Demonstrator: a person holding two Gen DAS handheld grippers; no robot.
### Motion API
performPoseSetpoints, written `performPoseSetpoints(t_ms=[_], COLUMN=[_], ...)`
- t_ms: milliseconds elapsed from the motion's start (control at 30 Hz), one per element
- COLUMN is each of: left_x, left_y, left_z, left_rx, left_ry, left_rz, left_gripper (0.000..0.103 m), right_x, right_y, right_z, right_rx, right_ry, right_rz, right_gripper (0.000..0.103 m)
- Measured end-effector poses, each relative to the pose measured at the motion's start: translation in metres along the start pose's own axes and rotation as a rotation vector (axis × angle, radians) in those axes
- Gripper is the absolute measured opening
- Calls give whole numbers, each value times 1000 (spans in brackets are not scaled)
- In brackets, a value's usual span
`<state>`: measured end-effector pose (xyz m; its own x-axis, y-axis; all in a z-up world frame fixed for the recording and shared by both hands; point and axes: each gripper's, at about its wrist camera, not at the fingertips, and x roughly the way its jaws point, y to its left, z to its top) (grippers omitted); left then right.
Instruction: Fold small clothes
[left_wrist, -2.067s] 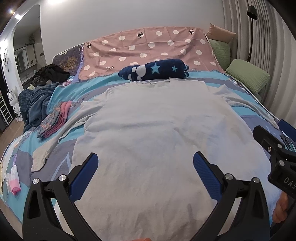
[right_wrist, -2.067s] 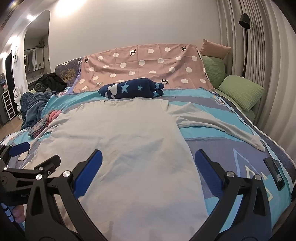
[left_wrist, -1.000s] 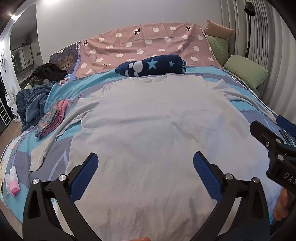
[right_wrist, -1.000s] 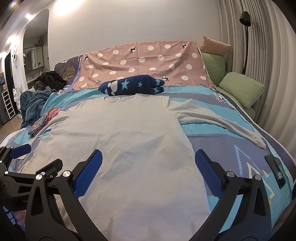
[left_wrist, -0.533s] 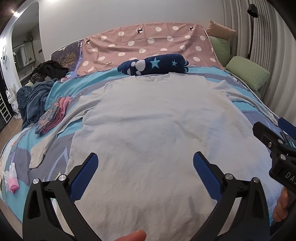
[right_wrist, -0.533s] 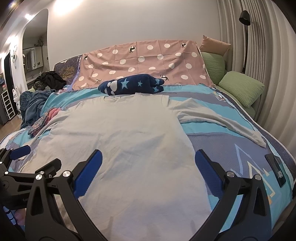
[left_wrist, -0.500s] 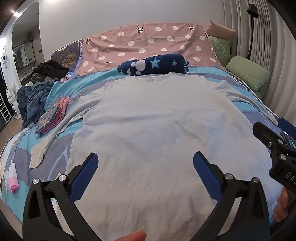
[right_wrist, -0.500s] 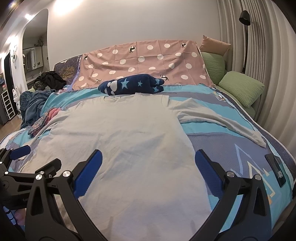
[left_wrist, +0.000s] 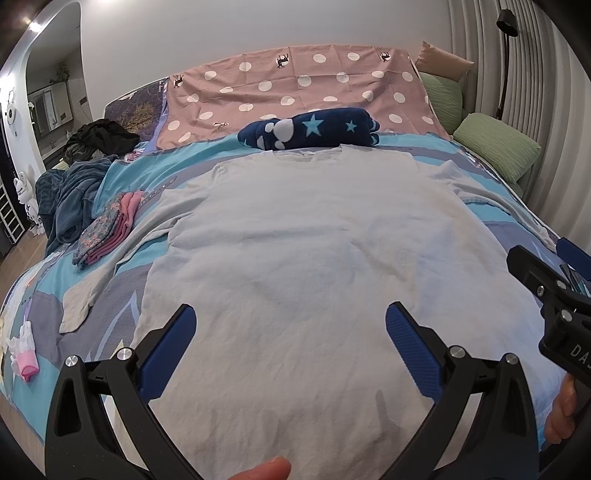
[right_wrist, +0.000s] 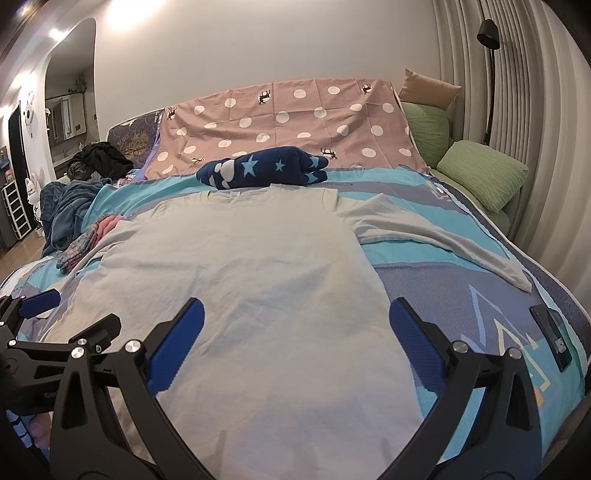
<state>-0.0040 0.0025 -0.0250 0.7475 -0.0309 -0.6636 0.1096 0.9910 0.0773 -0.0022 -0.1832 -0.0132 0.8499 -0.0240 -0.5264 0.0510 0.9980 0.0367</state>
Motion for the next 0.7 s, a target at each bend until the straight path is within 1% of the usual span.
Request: performPoseSetpoints(t_ms=[367,700], left_x=[0,8], left_y=[2,3], left_z=[-1,-3], left_rx=[-2,-6], left_ry=[10,33], left_rz=[-5,-4], left_gripper=[102,102], right_x=[-1,4], right_y=[3,8], right_z=[-2,2], right_rx=[-1,-19], right_ry=[10,23], right_rz=[1,-4], right_gripper=[101,101])
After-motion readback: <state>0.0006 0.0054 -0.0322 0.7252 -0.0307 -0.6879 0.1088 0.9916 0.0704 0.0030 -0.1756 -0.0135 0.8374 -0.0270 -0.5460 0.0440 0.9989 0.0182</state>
